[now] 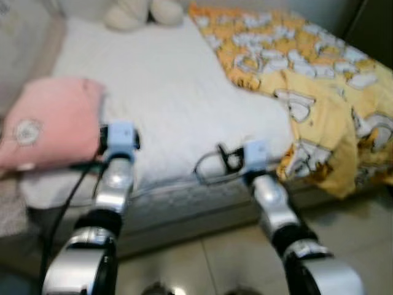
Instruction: Clean up the room
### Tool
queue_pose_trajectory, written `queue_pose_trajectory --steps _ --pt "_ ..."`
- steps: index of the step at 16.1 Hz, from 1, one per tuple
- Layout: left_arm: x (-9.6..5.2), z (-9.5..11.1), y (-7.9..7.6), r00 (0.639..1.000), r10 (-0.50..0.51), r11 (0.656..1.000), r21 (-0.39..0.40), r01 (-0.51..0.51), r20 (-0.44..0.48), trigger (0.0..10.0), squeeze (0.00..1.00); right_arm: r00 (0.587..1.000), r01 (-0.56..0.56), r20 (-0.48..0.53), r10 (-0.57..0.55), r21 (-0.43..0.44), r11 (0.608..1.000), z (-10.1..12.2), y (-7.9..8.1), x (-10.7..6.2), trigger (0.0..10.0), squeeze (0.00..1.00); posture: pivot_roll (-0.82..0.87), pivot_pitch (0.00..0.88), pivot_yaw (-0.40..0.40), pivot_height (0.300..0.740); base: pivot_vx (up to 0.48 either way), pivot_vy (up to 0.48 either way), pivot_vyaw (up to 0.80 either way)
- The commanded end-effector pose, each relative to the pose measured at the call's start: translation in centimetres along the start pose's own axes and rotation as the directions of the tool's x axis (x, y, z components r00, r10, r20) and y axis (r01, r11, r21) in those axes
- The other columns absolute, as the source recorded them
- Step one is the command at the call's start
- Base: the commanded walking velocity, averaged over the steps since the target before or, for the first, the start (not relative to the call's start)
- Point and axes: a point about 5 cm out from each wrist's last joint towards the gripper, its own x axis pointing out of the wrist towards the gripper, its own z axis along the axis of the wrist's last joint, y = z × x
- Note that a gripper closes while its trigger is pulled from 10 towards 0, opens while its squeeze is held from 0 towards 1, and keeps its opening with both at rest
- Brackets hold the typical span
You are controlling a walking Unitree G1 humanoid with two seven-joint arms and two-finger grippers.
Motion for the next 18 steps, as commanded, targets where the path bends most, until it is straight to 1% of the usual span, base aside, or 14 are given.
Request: queue_pose_trajectory --steps 1,3,5,7,8,9,10,11,16,18 --pt "-0.1 0.4 -0.7 1.000 -0.011 1.000 0.028 0.011 0.016 10.0 0.00 1.000 0.009 -0.014 -0.008 0.004 1.000 -0.1 -0.7 -0.1 10.0 0.00 -0.05 0.000 0.016 0.740 0.000 0.000 0.00" --pt "0.0 0.4 -0.8 1.000 -0.024 0.998 0.050 0.024 0.015 10.0 0.00 1.000 0.005 -0.018 -0.005 0.004 1.000 -0.2 -0.6 -0.2 10.0 0.00 -0.05 0.000 0.018 0.740 0.000 0.000 0.00" --pt "-0.1 0.4 -0.9 0.998 -0.057 0.994 0.090 0.055 0.023 10.0 0.00 1.000 0.024 0.005 -0.024 -0.024 0.999 0.0 -0.8 -0.2 10.0 0.00 -0.06 0.000 0.022 0.740 0.480 0.000 0.00" --pt "-0.2 0.2 -0.8 0.998 -0.055 0.993 0.110 0.052 0.016 10.0 0.00 0.999 0.032 0.012 -0.031 -0.026 0.999 0.0 -0.8 -0.3 10.0 0.00 -0.06 0.000 0.025 0.740 0.480 0.000 0.00" --pt "-0.2 -0.1 -0.7 0.999 -0.041 0.994 0.104 0.040 0.002 10.0 0.00 0.999 0.038 0.010 -0.037 -0.021 0.999 -0.1 -0.8 -0.4 10.0 0.00 -0.06 0.000 0.026 0.740 0.480 0.000 0.00" --pt "-0.2 -0.2 -0.4 1.000 -0.019 0.996 0.083 0.020 -0.011 10.0 0.00 0.999 0.034 0.005 -0.034 -0.025 0.999 -0.2 -0.7 -0.5 10.0 0.00 -0.06 0.000 0.026 0.740 0.480 0.000 0.00" --pt "-0.2 -0.3 -0.3 1.000 -0.011 0.997 0.071 0.012 -0.021 10.0 0.00 0.999 0.035 0.010 -0.035 -0.017 0.999 -0.2 -0.8 -0.5 10.0 0.00 -0.06 0.000 0.025 0.740 0.480 0.000 0.49" --pt "-0.2 -0.6 0.0 0.999 0.012 0.999 0.040 -0.010 -0.045 10.0 0.00 0.999 0.034 0.010 -0.034 -0.022 0.999 -0.2 -0.8 -0.5 10.0 0.00 -0.06 0.000 0.023 0.740 0.480 0.000 0.60" --pt "-0.4 -0.6 0.0 0.999 0.018 0.999 0.029 -0.017 -0.033 10.0 0.00 1.000 0.021 0.001 -0.021 -0.030 0.999 -0.4 -0.7 -0.6 10.0 0.00 -0.05 0.000 0.014 0.740 0.480 0.000 0.58" --pt "-0.4 -0.4 0.5 0.998 0.062 0.998 0.020 -0.062 -0.014 10.0 0.00 1.000 0.008 -0.001 -0.008 -0.033 0.999 -0.4 -0.6 -0.6 10.0 0.00 -0.05 0.000 0.010 0.740 0.480 0.000 0.55"
